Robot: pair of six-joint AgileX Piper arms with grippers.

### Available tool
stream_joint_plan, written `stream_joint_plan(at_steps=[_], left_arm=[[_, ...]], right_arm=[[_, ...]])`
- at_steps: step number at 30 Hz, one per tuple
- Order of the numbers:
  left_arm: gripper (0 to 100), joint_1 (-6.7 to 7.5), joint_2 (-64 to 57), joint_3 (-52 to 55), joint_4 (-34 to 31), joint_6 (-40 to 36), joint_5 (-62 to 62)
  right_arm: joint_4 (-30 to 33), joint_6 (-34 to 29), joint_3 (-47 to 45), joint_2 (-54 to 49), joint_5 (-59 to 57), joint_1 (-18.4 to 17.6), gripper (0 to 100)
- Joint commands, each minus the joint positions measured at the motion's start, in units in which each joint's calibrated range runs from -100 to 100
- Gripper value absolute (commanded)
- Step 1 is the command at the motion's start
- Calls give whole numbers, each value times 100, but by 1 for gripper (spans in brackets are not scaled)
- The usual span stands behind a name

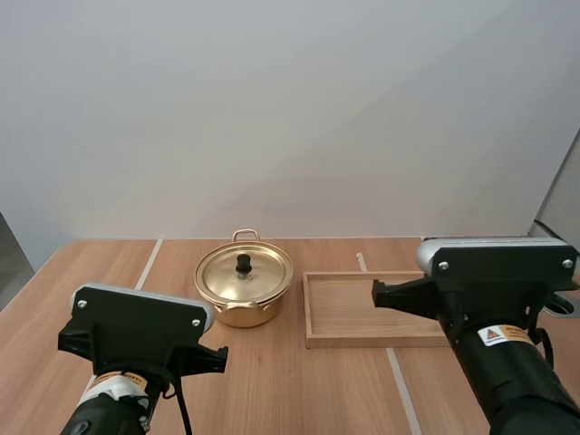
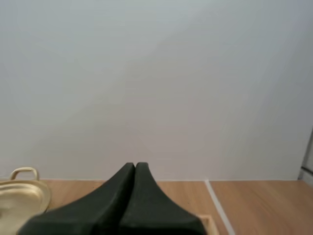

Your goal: Open the pot, put the pineapple inside, and close it

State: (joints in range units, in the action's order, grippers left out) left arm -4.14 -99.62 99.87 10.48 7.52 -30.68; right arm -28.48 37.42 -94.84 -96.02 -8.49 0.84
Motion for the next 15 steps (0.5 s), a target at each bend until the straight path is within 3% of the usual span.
stream_joint_plan(at_steps=[1, 9, 15], left_arm=[[0, -1, -38, 13, -10, -30, 128], [0, -1, -38, 13, -10, -30, 128], [0, -1, -38, 13, -10, -30, 128]], right_arm=[[1435, -1222, -148, -38, -1251, 24, 0], [2453, -2467, -516, -398, -1640, 24, 0], [2648, -2489, -516, -398, -2301, 24, 0]])
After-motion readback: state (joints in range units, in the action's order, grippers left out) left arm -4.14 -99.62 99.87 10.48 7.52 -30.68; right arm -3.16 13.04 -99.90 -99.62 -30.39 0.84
